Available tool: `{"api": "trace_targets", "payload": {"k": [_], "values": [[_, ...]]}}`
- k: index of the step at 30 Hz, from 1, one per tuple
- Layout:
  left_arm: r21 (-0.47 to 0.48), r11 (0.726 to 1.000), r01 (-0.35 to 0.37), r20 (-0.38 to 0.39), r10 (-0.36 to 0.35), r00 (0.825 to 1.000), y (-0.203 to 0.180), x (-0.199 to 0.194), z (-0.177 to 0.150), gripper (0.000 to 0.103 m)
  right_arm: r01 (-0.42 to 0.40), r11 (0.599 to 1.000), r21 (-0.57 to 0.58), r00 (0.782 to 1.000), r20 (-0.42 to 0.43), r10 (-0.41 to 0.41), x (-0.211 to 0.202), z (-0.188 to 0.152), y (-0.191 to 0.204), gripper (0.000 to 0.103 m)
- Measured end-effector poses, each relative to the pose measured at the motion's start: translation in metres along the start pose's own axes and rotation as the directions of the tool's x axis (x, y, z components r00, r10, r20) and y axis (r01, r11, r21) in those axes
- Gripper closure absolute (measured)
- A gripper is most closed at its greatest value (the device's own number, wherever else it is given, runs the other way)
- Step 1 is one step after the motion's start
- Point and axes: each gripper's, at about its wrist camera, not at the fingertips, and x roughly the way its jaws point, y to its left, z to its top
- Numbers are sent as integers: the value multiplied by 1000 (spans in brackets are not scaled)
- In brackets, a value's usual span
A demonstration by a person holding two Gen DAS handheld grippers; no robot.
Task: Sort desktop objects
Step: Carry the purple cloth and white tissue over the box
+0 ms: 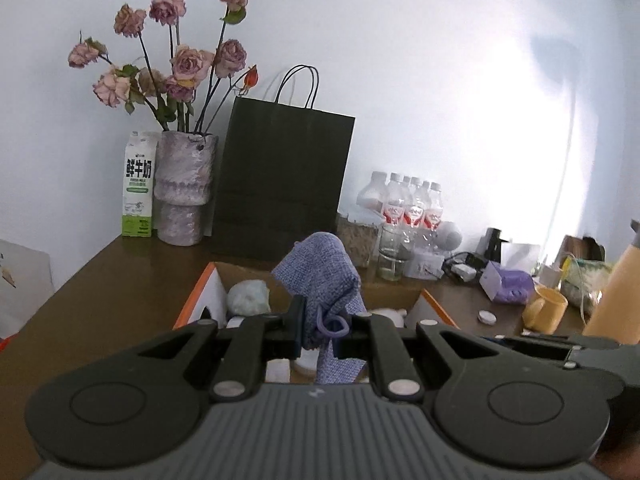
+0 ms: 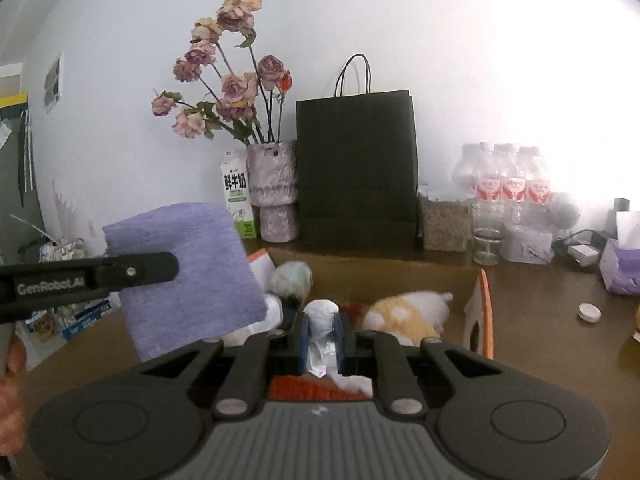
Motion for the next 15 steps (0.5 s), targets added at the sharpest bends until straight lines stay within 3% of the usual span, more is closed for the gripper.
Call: {"api": "trace_targets", "payload": {"k": [6,15], "values": [[-46,999,14,-35,-16,999,-2,44,6,90,17,1000,26,999,-35,-16,43,8,-15,91],[-57,998,41,-121,-48,991,-3,102,-22,90,40,998,54,993,-109,-34,77,-10,-39,91]]}}
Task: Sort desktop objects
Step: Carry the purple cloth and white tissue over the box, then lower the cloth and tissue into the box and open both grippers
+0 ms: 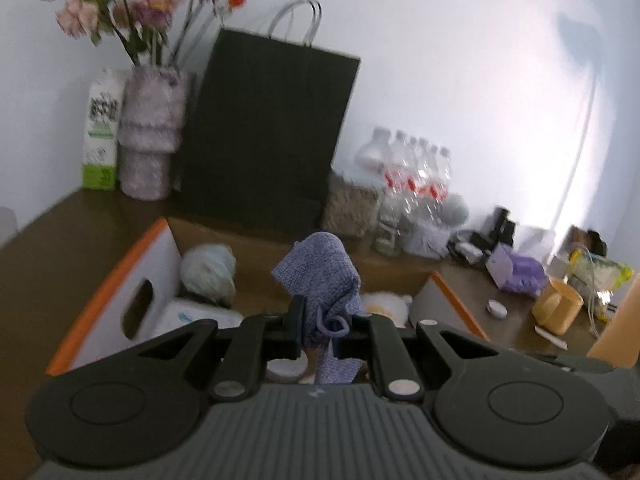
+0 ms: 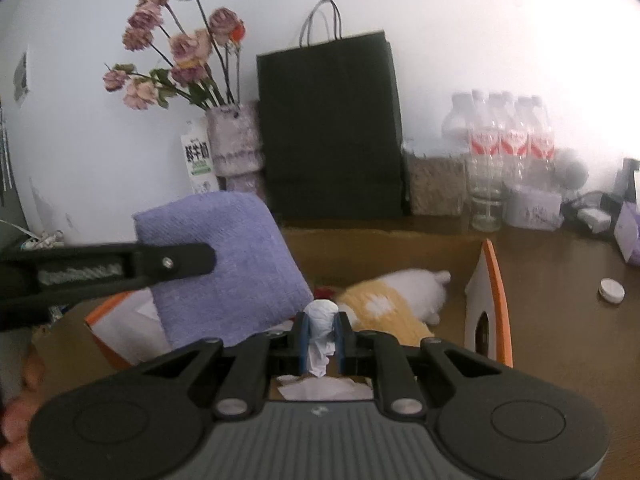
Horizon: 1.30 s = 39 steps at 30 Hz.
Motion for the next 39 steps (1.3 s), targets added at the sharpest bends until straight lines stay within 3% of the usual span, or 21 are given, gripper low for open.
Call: {"api": "trace_targets", "payload": {"k": [10,13,17,19,21,23,25,26,28,39], "values": [[106,993,-55,-24,58,998,-5,7,-20,90,36,999,-12,999,-25,-36,1,-12,-5,90],[135,988,-73,-14,76,997,-9,6,-22,84,45,999,-7,999,-24,-45,0,-13,-7,86],[162,982,-95,12,94,996,-12,1,-23,51,49,999,-20,999,4,-49,-9,-12,-5,76],[173,978,-119,40,114,993,-15,-4,-22,42,48,998,-26,998,27,-48,-15,-11,-5,51],[182,971,-158,68,147,987,-16,-9,-21,25,58,998,-31,997,52,-57,-21,-10,-4,44],[179,965,-191,94,177,980,-16,-13,-19,17,64,998,-25,995,73,-62,-26,-8,-6,37],[168,964,-205,112,188,976,-13,-16,-17,7,72,997,-19,993,92,-70,-31,-7,-8,16],[156,964,-215,123,197,973,-12,-18,-16,0,76,997,-16,992,104,-74,-33,-6,-9,13],[141,966,-216,138,197,971,-9,-20,-15,0,79,997,-3,990,119,-78,-35,-5,-11,0],[135,967,-215,161,193,968,-13,-29,-14,0,66,998,-14,987,150,-63,-45,-3,-6,0]]}}
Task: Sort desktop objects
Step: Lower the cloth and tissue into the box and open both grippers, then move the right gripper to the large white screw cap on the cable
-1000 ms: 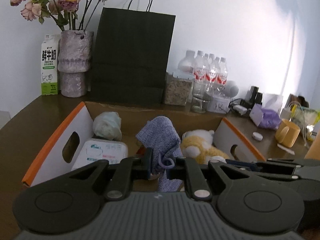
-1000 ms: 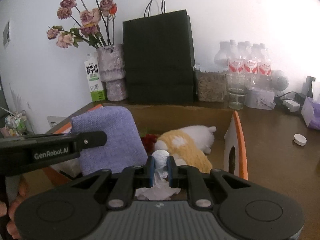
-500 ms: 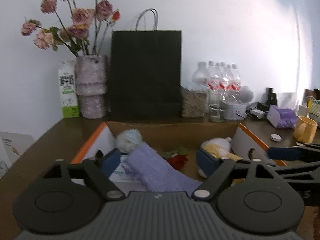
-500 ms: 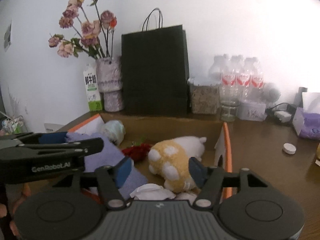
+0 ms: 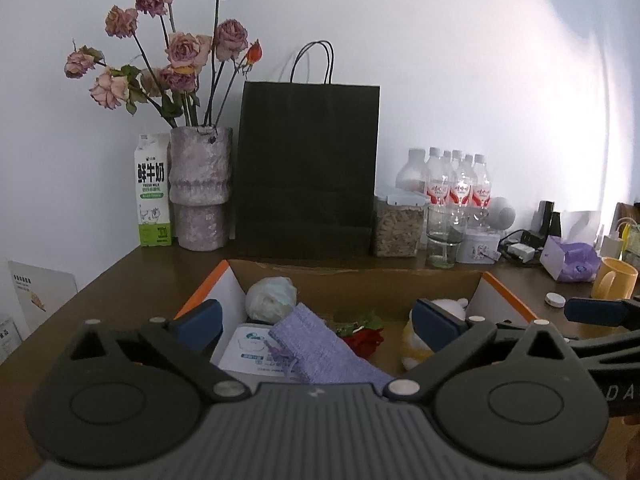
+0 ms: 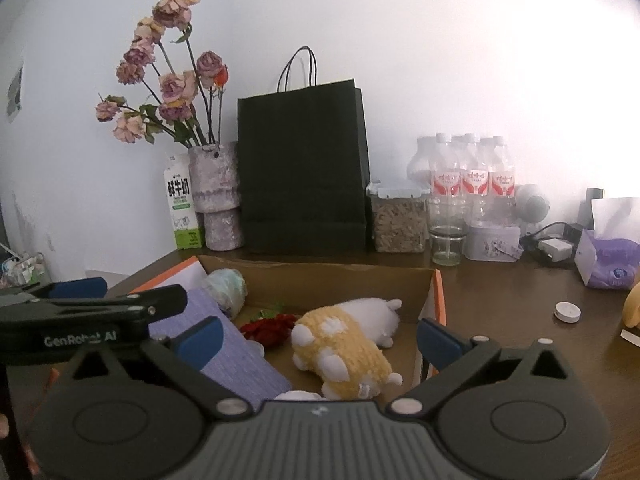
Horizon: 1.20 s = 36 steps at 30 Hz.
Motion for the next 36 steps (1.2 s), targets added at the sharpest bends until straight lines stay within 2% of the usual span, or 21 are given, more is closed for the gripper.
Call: {"api": "trace_targets", "payload": {"k": [11,22,29,33,36], "values": [[24,1000,-18,37,17,999,10,-44,6,0,-22,998,-62,999,33,24,-41,1,20,0],[19,998,-60,-52,61,997,40,-86,-26,0,-63,993,-103,995,-85,55,-73,-42,42,0],[10,995,-99,-104,100,990,61,-105,-50,0,-108,985,-138,985,-150,87,-77,-68,68,0],[-1,993,-121,-123,120,985,72,-114,-58,0,-128,978,-163,979,-177,98,-70,-77,83,6],[-13,990,-138,-136,135,981,81,-118,-64,0,-142,975,-171,974,-201,106,-62,-81,91,16]]}}
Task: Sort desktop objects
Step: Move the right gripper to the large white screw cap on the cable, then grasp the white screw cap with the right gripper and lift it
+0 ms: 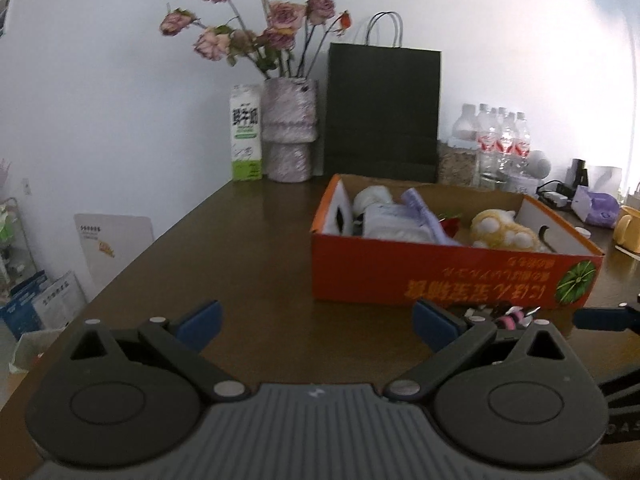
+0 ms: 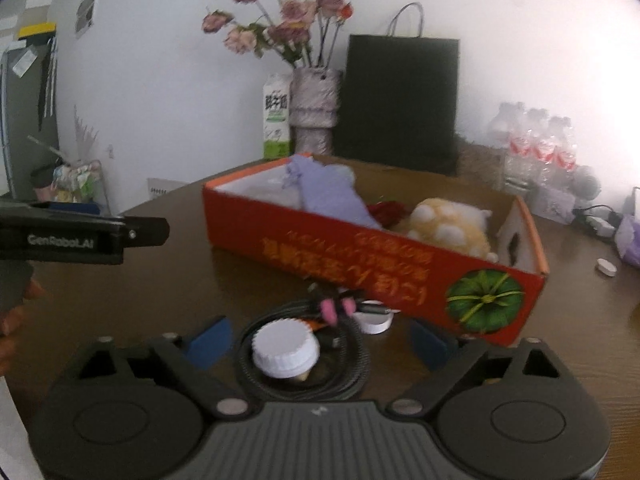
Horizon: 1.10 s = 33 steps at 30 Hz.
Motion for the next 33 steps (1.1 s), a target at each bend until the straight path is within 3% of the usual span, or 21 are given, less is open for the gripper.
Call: {"api": "trace_targets", "payload": {"k": [9,11,19,33], "values": [[-15,1000,4,-34,-5,999,12,-1,-11,0,-18,1000,-20,999,-37,17,11,-3,12,43],[-11,1000,20,-40,-20,999,11,-1,-15,0,-19,1000,-21,999,-41,18,12,-2,13,43],[-1,998,57,-67,-57,996,6,0,-20,0,-5,998,-58,999,-37,3,12,-2,20,65],[52,990,131,-92,-126,988,-14,-10,-11,0,-22,998,-53,1000,-10,21,-3,2,15,65]]}}
